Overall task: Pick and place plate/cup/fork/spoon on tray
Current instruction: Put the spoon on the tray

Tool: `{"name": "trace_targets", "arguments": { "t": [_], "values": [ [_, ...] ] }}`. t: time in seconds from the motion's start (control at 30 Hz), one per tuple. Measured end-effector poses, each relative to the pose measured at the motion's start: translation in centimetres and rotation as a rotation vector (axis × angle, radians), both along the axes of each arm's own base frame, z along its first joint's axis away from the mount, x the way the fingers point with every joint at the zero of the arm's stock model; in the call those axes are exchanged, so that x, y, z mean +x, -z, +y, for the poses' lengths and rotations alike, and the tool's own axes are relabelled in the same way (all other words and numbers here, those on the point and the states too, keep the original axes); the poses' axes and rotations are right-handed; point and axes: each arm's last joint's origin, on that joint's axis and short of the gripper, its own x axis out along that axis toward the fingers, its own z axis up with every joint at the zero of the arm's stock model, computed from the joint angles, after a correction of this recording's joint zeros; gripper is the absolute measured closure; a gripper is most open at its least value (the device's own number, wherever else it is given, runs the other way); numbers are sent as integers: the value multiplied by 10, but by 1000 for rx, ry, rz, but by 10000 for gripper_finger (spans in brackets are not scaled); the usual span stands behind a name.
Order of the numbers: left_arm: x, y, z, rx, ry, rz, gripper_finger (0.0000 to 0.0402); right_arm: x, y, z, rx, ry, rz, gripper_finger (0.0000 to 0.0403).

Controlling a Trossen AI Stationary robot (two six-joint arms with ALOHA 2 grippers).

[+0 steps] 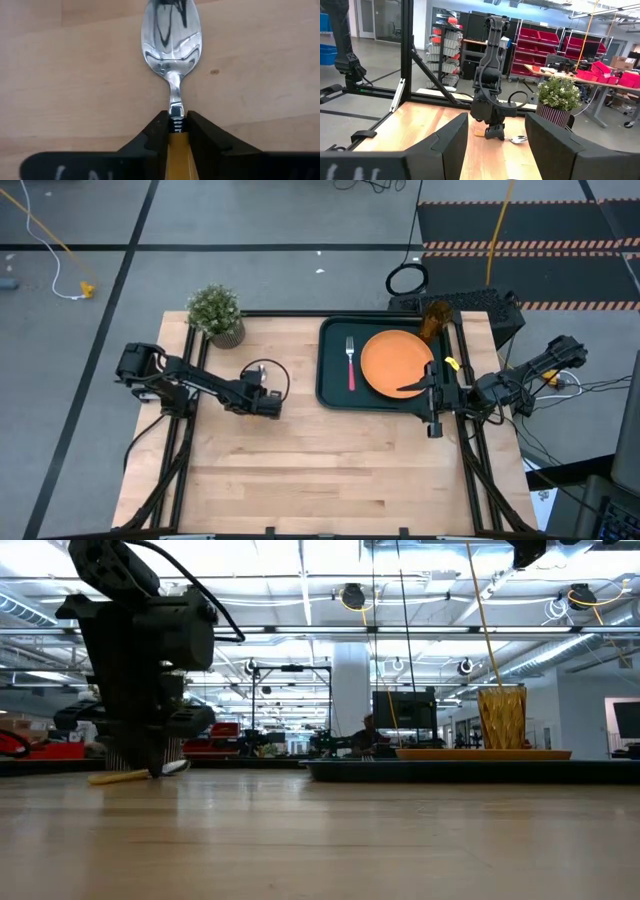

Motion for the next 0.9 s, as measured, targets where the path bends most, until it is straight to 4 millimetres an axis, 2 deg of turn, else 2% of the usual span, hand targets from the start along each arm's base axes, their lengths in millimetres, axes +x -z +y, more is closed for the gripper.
{"name": "trace_targets", "arguments": {
  "t": [0.17,0.3,0.47,0.67,0.9],
  "values": [
    [1,0,1,31,-2,-16,357,0,0,0,7,0,0,211],
    [3,-1,1,35,-3,-24,349,0,0,0,7,0,0,211],
    [16,-11,0,37,21,-62,350,0,0,0,-9,2,0,211],
    [40,-36,-1,93,75,-134,355,0,0,-1,-48,35,2,211],
    [71,-79,0,195,113,-253,349,0,0,-1,-52,36,3,211]
  ]
}}
